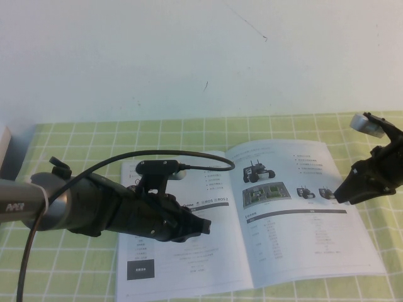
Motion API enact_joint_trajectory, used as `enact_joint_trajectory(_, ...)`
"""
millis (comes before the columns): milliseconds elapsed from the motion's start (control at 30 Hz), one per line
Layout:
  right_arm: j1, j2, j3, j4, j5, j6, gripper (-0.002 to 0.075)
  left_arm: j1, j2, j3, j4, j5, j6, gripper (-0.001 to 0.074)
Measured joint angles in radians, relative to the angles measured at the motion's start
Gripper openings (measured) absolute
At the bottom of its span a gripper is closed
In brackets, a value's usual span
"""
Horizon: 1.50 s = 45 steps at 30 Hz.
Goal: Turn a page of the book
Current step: Open the closed book
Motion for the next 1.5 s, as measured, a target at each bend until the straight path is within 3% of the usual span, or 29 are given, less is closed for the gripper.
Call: enact_joint_trajectory(1500,0.032,0.000,-0.002,-0.086,-0.001,0.108,0.0321,0.000,0.000,0.000,0.000,0.000,0.000,-0.0004)
